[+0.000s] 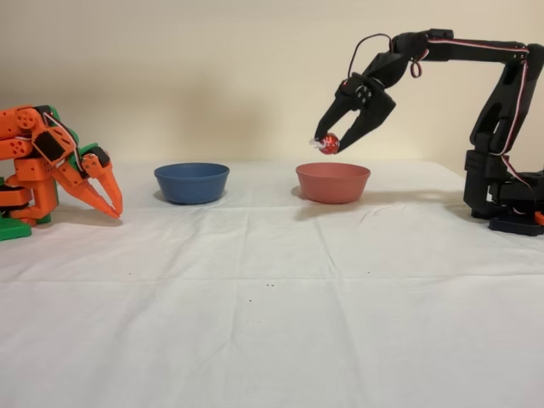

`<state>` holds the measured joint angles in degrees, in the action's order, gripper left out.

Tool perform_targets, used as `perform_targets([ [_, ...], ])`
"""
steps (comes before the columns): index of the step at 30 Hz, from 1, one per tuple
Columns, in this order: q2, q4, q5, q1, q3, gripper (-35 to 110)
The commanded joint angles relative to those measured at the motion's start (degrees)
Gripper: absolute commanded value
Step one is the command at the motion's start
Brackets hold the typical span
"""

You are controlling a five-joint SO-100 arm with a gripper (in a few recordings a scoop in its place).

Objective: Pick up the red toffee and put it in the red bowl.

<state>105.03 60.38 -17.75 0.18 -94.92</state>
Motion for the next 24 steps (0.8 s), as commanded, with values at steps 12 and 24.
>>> perform_targets([
  [12, 7.65, 5.45, -4.04, 13.36, 8.61, 11],
  [24, 8.53, 0.44, -7.29, 27.16, 4.39, 11],
])
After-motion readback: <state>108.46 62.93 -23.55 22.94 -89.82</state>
